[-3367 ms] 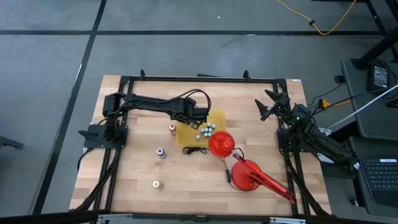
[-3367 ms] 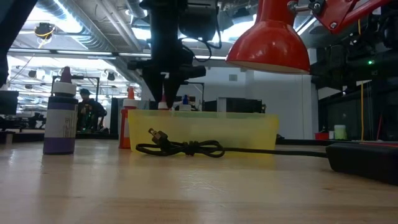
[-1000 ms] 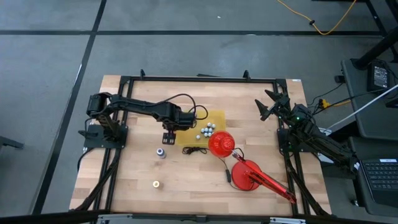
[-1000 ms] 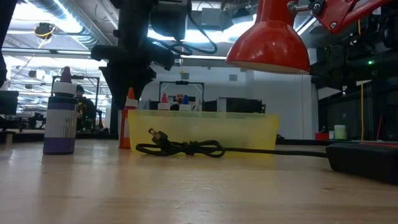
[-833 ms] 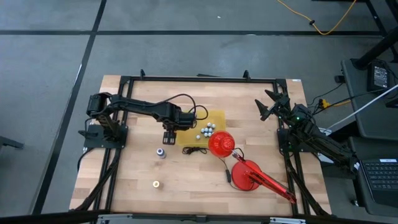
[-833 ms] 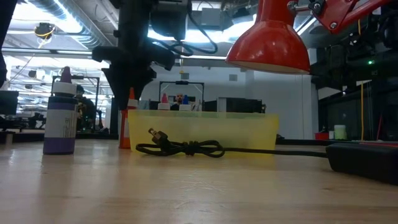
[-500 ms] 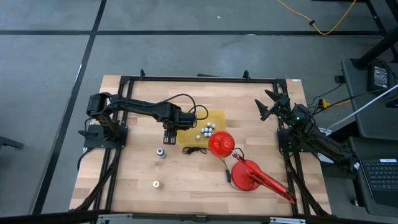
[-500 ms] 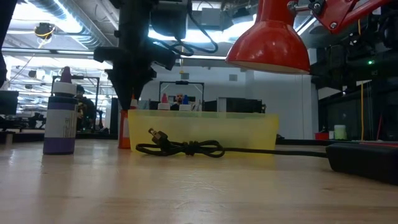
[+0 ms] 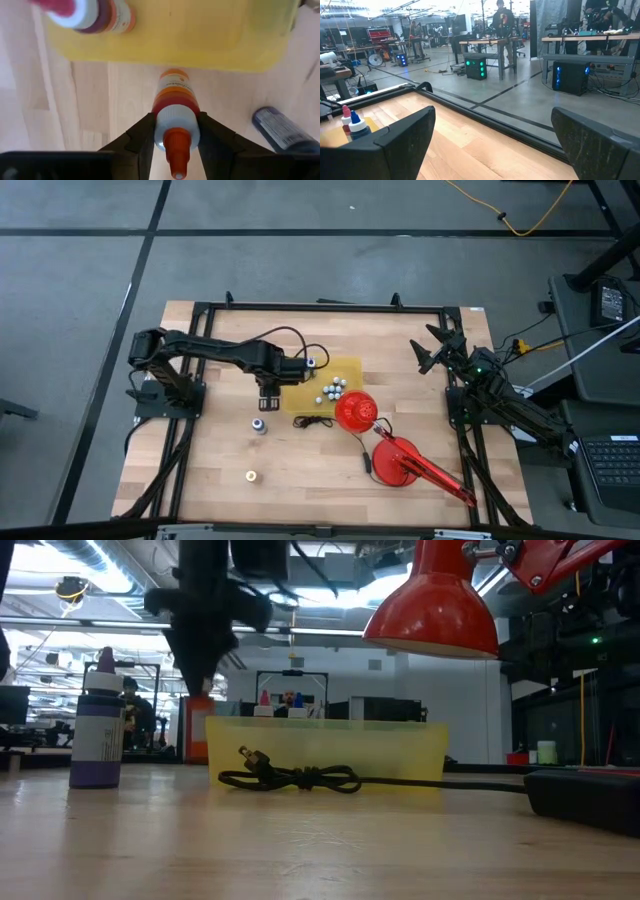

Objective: Pick & Place food coloring
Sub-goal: Put the large orange food coloring bottle into the yellow container

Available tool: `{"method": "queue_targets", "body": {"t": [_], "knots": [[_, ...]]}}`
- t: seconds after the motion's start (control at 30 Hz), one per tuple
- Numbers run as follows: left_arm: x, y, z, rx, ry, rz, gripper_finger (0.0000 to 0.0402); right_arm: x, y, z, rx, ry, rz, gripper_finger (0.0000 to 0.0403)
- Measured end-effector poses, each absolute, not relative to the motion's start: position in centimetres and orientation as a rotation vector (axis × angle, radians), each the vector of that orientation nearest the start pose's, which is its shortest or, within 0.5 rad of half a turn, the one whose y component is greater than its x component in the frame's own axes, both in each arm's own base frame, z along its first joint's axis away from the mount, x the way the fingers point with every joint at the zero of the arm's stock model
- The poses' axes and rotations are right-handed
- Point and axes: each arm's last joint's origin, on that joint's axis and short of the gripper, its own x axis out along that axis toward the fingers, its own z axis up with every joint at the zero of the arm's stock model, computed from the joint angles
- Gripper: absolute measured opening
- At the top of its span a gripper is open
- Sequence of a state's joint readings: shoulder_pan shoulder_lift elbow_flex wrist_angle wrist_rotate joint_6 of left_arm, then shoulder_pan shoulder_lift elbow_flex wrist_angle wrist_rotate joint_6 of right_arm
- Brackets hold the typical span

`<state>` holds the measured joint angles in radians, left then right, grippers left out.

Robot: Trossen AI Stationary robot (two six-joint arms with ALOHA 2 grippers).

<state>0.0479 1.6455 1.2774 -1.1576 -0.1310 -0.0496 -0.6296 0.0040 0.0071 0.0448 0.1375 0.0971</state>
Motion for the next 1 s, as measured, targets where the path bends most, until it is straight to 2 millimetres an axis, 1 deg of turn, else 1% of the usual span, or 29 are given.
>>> {"method": "queue_targets", "body": {"t": [0.13,0.27,0.43,0.53,0.63,0.77,1.0], "knots": [[28.1,1.7,25.8,-0.026,1.470,0.220,0.0121,7.6,-6.0,17.0,0.080,-0.084,-0.764,0.0398],[27.0,1.2,27.6,-0.103,1.402,0.210,0.0117,7.6,-6.0,17.0,0.081,-0.085,-0.764,0.0398],[26.8,0.5,30.4,-0.140,1.332,0.225,0.0124,7.6,-6.0,17.0,0.081,-0.084,-0.764,0.0398],[26.8,0.4,31.9,-0.151,1.303,0.236,0.0121,7.6,-6.0,17.0,0.080,-0.085,-0.764,0.0398],[27.3,0.3,32.9,-0.159,1.265,0.235,0.0118,7.6,-6.0,17.0,0.081,-0.085,-0.764,0.0398],[28.4,0.3,33.5,-0.160,1.246,0.233,0.0121,7.6,-6.0,17.0,0.080,-0.084,-0.764,0.0398],[31.9,0.8,33.0,-0.104,1.283,0.220,0.0119,7.6,-6.0,17.0,0.080,-0.085,-0.764,0.0398]]}}
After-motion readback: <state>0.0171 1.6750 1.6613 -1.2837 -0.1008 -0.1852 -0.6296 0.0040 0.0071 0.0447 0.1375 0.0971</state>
